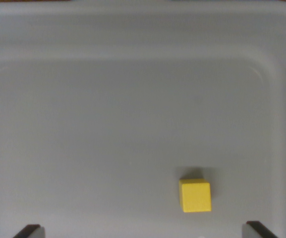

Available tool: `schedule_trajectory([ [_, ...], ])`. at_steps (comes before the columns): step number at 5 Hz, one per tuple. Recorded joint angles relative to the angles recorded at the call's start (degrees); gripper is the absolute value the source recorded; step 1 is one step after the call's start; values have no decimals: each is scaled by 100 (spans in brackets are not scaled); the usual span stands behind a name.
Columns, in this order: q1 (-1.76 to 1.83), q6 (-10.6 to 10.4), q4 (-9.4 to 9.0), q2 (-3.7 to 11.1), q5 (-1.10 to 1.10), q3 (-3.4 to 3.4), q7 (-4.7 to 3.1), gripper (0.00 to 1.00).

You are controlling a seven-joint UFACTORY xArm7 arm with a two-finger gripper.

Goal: Pick yellow cube

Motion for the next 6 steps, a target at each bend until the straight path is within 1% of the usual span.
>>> schedule_trajectory([
  [5, -2, -27, -22, 7, 2, -3, -8, 0],
  [6, -7, -85, -71, 22, 8, -12, -27, 0],
])
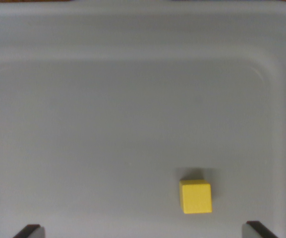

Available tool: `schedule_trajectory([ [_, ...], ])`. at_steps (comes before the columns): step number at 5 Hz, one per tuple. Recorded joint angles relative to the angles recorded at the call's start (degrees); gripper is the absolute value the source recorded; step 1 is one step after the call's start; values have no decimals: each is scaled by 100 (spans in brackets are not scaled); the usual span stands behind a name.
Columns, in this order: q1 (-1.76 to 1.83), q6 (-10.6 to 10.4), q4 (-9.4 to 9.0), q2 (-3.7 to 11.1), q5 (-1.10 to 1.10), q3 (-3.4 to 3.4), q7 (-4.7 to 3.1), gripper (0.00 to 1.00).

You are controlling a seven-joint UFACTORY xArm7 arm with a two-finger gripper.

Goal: Pick yellow cube

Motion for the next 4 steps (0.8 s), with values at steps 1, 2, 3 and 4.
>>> schedule_trajectory([
  [1, 0, 0, 0, 0, 0, 0, 0, 0],
  [2, -7, -88, -73, 23, 8, -12, -28, 0],
  [3, -7, -88, -73, 23, 8, -12, -28, 0],
  [4, -17, -200, -167, 52, 18, -28, -64, 0],
])
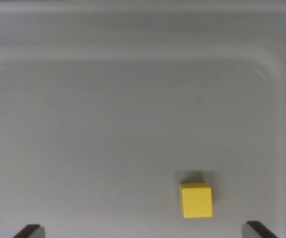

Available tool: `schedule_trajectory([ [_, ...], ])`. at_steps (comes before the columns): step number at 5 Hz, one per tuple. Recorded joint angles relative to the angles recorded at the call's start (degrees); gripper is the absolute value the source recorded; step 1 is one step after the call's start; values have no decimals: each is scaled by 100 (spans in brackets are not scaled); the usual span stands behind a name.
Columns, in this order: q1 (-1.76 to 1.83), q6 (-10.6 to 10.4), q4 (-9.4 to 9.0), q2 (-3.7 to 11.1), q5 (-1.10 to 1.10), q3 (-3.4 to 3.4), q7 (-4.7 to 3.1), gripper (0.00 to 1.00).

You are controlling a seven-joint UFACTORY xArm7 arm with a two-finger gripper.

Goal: Pick yellow cube

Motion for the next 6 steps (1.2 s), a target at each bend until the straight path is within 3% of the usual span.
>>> schedule_trajectory([
  [3, -12, -140, -117, 36, 13, -20, -45, 0],
  [4, -25, -305, -254, 79, 27, -42, -98, 0],
  [5, -25, -305, -254, 79, 27, -42, -98, 0],
  [6, -40, -489, -408, 127, 44, -68, -158, 0],
])
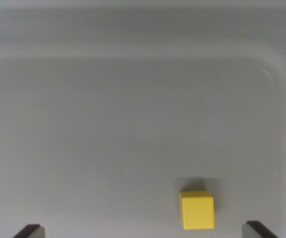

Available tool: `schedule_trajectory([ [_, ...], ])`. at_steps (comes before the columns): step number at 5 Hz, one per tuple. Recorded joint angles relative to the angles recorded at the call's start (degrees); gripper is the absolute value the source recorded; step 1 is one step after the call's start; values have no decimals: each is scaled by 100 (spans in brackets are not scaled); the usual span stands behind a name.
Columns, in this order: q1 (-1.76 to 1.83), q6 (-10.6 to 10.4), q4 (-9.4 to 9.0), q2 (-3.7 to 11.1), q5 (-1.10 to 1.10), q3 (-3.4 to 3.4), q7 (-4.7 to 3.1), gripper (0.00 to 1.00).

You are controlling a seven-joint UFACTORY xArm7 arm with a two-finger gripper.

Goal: Pick yellow cube

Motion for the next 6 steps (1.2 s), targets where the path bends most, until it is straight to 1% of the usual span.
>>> schedule_trajectory([
  [1, 0, 0, 0, 0, 0, 0, 0, 0],
  [2, -17, -203, -170, 53, 18, -28, -66, 0],
  [3, -17, -203, -170, 53, 18, -28, -66, 0],
  [4, -35, -423, -353, 110, 38, -59, -137, 0],
  [5, -35, -423, -353, 110, 38, -59, -137, 0],
  [6, -54, -648, -541, 168, 58, -90, -209, 0],
])
